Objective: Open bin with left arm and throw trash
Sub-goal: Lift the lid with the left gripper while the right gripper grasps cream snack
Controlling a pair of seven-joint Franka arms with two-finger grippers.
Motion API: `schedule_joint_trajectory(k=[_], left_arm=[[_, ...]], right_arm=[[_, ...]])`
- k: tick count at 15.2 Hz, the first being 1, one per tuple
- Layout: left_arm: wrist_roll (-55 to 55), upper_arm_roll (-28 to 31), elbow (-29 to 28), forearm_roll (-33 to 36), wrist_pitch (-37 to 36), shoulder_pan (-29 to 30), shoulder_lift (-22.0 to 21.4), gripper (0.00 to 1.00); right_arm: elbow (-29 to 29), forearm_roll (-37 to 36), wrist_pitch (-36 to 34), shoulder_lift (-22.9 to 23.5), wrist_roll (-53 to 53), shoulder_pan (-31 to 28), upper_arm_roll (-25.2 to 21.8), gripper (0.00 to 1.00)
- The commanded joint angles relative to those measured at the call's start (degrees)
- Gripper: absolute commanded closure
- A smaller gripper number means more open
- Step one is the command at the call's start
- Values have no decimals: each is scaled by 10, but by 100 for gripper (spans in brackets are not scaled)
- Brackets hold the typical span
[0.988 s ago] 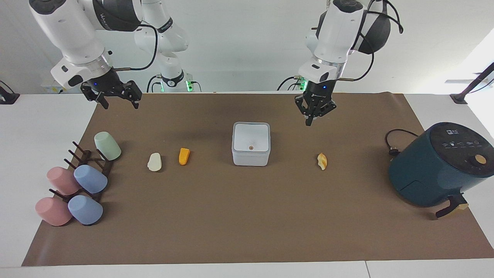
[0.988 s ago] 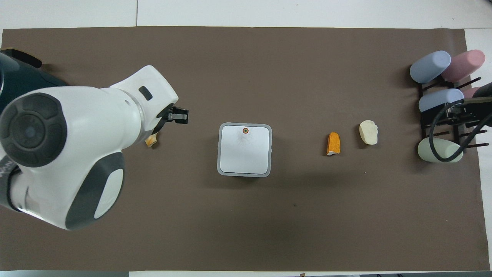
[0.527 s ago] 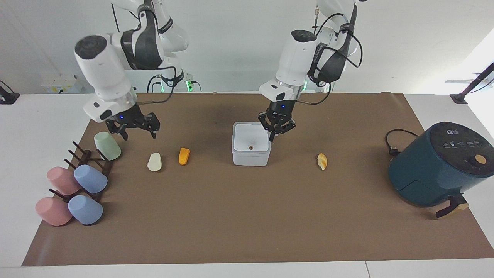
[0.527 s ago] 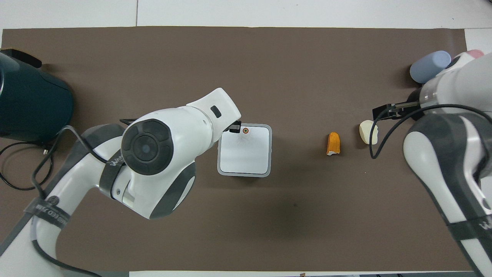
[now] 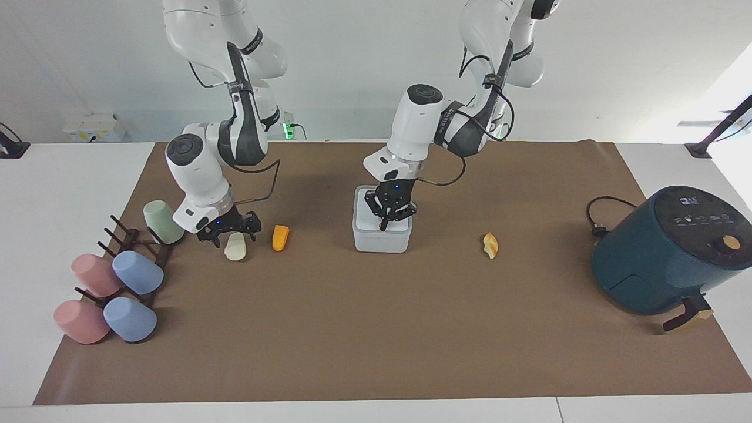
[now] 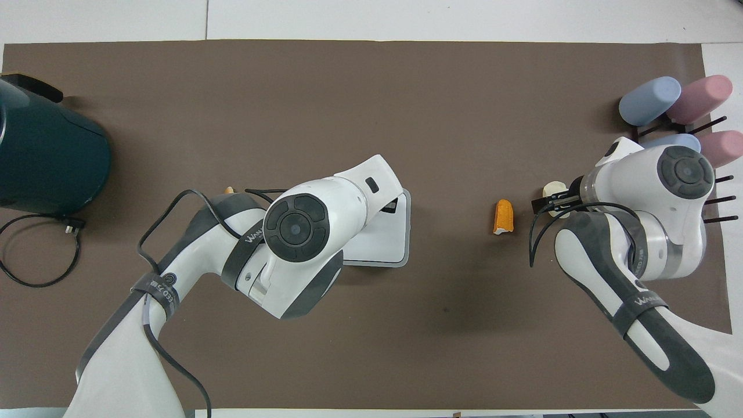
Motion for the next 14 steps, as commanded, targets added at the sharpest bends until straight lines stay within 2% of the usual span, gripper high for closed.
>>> schedule_joint_trajectory(k=[1,2,3,6,7,10,12,14], left_arm=[[-1,9,-23,-2,-23,-17,-6,100],[3,9,-21,-2,-52,-14,-18,100],[5,9,-23,-2,-82,-11,-42,100],[19,11,-25,-2,-202,-10,-92,100],[19,12,-26,-2,-232,-9,-104,100],[20,12,-28,-2,-329,26,-143,100],[51,12,-39,-2,-354,46,-170,100],[96,13,-39,-2,-377,76,-193,100]], right_arm=[[13,1,5,16,-16,-6,5,4],[14,-2,1,16,-16,-6,5,22],[15,-2,-2,17,-16,-6,5,43],[14,-2,-12,17,-16,-4,5,95],[16,-3,-13,17,-16,-3,5,100],[42,-5,-51,20,-16,2,5,100],[121,-4,-154,26,-14,15,6,100],[217,-1,-255,37,13,58,6,100]])
